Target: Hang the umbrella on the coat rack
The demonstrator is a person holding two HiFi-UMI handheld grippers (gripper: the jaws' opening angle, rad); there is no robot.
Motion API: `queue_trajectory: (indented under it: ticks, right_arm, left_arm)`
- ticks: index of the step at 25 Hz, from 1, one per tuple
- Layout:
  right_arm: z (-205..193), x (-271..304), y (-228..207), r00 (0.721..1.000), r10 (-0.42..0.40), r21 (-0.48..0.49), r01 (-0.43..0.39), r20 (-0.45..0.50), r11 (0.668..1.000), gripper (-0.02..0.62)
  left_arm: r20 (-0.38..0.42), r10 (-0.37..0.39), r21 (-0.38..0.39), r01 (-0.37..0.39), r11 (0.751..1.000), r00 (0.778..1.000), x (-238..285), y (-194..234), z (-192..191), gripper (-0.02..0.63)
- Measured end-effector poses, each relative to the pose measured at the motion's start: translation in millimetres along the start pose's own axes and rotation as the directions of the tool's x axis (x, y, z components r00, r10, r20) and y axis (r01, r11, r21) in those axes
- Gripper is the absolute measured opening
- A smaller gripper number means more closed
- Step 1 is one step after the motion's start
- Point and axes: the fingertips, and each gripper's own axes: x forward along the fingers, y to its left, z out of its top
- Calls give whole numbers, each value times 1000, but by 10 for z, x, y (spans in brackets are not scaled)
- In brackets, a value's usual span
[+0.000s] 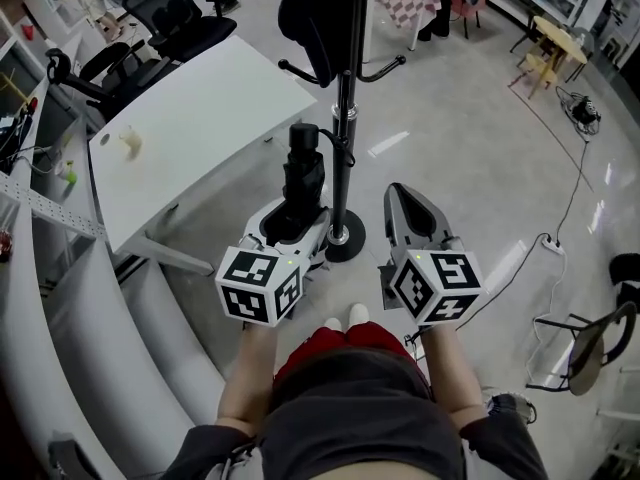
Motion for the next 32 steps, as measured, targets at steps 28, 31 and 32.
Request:
queue_trajectory:
  ticks: [28, 31, 32]
  right_arm:
    - [-203, 86, -90, 996, 54, 2, -54, -74, 999, 18]
    - [-211, 99, -109, 996, 54, 1, -55, -77, 999, 18]
    - [-214, 104, -116, 996, 55, 0, -55, -77, 998, 18]
  left_arm:
    - [-52, 98, 39, -96, 995, 994, 236, 223, -32, 239]
    - [-55, 103, 45, -101, 994, 993, 274, 251, -30, 239]
    - [-56, 105, 46, -103, 994, 993, 290, 259, -29, 239]
